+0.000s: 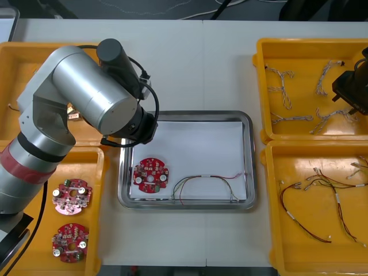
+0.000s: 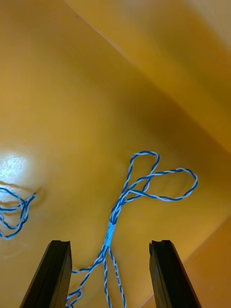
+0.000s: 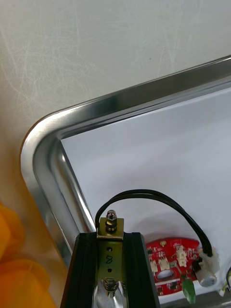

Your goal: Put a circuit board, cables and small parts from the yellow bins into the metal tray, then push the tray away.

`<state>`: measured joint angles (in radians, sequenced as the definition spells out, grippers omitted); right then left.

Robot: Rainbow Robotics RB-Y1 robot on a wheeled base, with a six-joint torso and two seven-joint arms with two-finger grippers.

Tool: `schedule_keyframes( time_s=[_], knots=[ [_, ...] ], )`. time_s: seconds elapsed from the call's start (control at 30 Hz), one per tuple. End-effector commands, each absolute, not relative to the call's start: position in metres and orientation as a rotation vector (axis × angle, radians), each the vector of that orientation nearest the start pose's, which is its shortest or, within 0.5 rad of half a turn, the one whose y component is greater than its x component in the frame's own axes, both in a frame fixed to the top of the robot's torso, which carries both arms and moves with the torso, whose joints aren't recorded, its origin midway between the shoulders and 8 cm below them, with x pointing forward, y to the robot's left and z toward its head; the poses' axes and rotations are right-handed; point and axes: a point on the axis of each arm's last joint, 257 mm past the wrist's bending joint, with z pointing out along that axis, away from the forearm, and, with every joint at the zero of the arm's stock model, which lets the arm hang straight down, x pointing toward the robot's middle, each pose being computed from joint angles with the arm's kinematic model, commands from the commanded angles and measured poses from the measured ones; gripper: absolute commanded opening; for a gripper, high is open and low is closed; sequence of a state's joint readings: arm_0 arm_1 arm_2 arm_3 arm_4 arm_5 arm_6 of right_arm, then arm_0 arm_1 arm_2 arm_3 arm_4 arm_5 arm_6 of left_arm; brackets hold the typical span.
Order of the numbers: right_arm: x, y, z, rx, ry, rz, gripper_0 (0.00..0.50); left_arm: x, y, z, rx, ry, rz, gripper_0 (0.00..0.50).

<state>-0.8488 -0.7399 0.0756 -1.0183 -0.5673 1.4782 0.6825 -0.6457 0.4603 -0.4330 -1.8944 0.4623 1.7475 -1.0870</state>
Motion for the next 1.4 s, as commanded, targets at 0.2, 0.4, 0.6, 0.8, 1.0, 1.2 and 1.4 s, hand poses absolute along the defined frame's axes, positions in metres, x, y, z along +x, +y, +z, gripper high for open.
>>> schedule_keyframes(
  time_s=[0.2,0.4,0.6,0.8,1.0,1.2,1.4],
  knots=[
    [0.585,-0.412,-0.178,1.216,2.377,0.151,0.470,0.484,0.115,-0.219,0.239,2.594,-0.011,0.000],
    [0.583,-0.408,-0.188,1.249,2.388,0.178,0.471,0.488,0.111,-0.227,0.233,2.592,-0.027,0.000],
    [0.585,-0.407,-0.191,1.260,2.382,0.198,0.472,0.489,0.108,-0.231,0.228,2.596,-0.039,0.000],
    [0.591,-0.408,-0.199,1.273,2.363,0.237,0.470,0.489,0.106,-0.233,0.225,2.594,-0.046,0.000],
    [0.593,-0.410,-0.202,1.274,2.353,0.244,0.468,0.491,0.103,-0.236,0.216,2.591,-0.056,0.000],
    [0.592,-0.409,-0.205,1.281,2.359,0.246,0.425,0.491,0.104,-0.242,0.215,2.596,-0.055,0.000],
    [0.593,-0.406,-0.204,1.285,2.359,0.262,0.000,0.495,0.103,-0.244,0.212,2.590,-0.058,0.000]
  ],
)
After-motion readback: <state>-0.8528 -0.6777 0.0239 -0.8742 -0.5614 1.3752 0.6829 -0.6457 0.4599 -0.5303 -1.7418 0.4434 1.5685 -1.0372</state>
